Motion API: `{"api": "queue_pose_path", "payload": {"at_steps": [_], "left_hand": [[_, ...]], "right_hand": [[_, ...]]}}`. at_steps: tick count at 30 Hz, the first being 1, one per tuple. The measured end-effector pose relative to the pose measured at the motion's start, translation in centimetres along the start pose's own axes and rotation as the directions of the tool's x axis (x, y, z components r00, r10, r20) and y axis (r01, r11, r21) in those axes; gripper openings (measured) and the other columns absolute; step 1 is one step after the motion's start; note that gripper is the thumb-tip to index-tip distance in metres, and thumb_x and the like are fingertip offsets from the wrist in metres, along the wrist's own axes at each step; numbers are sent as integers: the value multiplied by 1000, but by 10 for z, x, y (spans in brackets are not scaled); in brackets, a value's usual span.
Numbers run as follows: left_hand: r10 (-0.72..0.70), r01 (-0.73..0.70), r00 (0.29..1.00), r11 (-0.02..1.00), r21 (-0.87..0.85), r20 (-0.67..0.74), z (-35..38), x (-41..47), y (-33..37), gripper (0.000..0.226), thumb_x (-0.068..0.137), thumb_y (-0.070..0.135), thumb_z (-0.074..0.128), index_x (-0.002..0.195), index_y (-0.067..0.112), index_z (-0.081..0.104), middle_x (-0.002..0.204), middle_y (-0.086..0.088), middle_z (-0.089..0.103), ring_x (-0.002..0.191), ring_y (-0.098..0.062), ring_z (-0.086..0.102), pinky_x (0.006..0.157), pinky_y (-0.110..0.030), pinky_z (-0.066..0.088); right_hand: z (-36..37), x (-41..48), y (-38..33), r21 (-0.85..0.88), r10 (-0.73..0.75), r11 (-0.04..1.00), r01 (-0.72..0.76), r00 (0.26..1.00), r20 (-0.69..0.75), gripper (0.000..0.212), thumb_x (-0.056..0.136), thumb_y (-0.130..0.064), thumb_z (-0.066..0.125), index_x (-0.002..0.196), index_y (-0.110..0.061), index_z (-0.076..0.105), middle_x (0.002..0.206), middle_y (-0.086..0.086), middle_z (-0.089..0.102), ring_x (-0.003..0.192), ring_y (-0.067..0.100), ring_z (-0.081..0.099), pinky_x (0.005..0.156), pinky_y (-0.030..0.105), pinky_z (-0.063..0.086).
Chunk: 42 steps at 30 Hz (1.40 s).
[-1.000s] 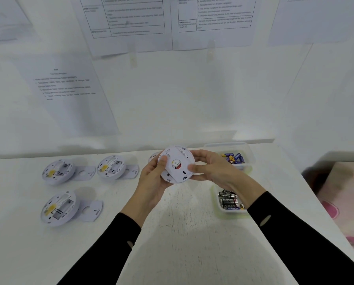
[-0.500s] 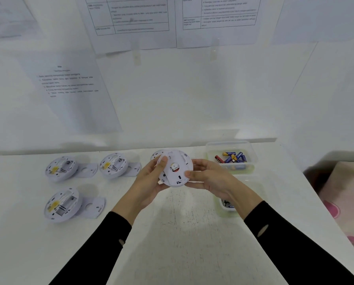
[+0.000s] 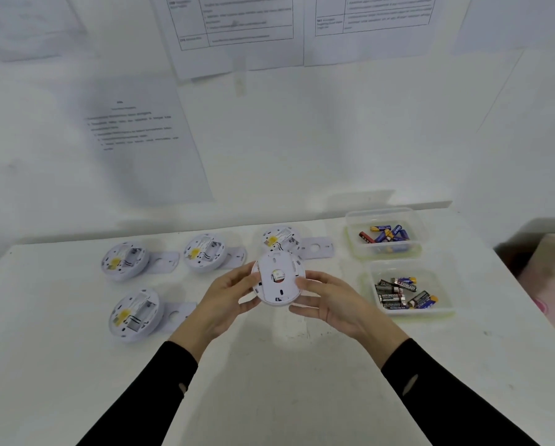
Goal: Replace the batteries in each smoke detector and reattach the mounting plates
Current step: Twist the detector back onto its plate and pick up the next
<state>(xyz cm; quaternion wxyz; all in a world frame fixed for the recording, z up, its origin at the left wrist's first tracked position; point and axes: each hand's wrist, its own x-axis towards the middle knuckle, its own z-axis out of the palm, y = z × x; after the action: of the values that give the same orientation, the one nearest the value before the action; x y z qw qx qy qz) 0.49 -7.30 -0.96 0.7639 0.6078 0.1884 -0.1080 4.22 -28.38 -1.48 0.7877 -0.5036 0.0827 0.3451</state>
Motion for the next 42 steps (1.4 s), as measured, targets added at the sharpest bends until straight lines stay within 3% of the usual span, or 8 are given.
{"api": "queue_pose_path", "payload": {"at_steps": [3, 7, 10, 17, 24, 33, 38, 42], "left_hand": [[2, -5, 998, 999, 44, 68, -7, -1, -4, 30, 99, 15, 58, 128, 20, 64, 120, 0, 72, 110, -18, 67, 91, -36, 56], [-139, 137, 986, 990, 21, 93, -12, 3, 1, 27, 101, 32, 53, 119, 19, 68, 118, -4, 64, 103, -23, 61, 94, -35, 54], [-58, 31, 977, 991, 132, 206, -15, 7, -5, 36, 94, 27, 65, 128, 15, 63, 125, 2, 67, 111, -13, 66, 91, -25, 55], [53, -177, 935, 926, 334, 350, -34, 19, -24, 59, 86, 6, 74, 139, 23, 54, 138, 12, 59, 116, -13, 65, 91, -24, 53], [116, -274, 941, 811, 516, 317, -34, 33, -42, 56, 81, 3, 79, 122, 31, 53, 124, 4, 63, 110, -14, 66, 97, -29, 53], [163, -224, 975, 739, 635, 153, -27, 30, -59, 79, 59, 20, 96, 122, 21, 47, 118, 4, 55, 102, -12, 55, 75, -12, 44], [38, -225, 959, 699, 679, 279, -32, 40, -46, 118, 56, 20, 97, 149, 29, 26, 139, 12, 39, 108, -3, 50, 83, -16, 47], [-39, -255, 921, 691, 676, 387, -29, 42, -39, 98, 71, 7, 86, 148, 34, 32, 137, 5, 49, 114, -4, 55, 93, -23, 52]], "right_hand": [[5, -1, 16, -135, -171, 978, 160, 983, -68, 27, 89, -9, 67, 114, -8, 57, 119, 16, 63, 102, 33, 67, 86, 44, 57], [6, -3, 38, -604, -560, 651, 459, 828, 26, 27, 89, -9, 66, 112, -21, 57, 122, -8, 57, 117, 14, 57, 89, 22, 52], [-1, 0, 52, -686, -586, 547, 480, 805, 96, 32, 84, -4, 70, 108, -23, 61, 121, -31, 53, 137, -5, 29, 94, 22, 45], [-7, -7, 68, -470, -466, 780, 413, 885, 4, 64, 82, 14, 63, 130, -21, 40, 138, -1, 49, 132, 8, 45, 110, 30, 39], [-10, 0, 65, -597, -462, 716, 362, 887, -17, 74, 80, -1, 68, 141, -19, 30, 138, -8, 44, 130, -2, 43, 107, 21, 39], [-13, 14, 52, -622, -396, 727, 290, 917, -35, 61, 87, 9, 50, 138, -22, 35, 141, 1, 43, 133, 8, 40, 105, 19, 38], [-10, 1, 66, -813, -463, 561, 158, 873, -150, 63, 80, -33, 72, 132, -35, 37, 134, -12, 41, 126, 10, 38, 102, 26, 29], [-9, 2, 78, -927, -482, 373, 49, 863, -149, 104, 47, -72, 71, 136, -39, 29, 122, -17, 39, 109, 6, 39, 90, 29, 23]]}}
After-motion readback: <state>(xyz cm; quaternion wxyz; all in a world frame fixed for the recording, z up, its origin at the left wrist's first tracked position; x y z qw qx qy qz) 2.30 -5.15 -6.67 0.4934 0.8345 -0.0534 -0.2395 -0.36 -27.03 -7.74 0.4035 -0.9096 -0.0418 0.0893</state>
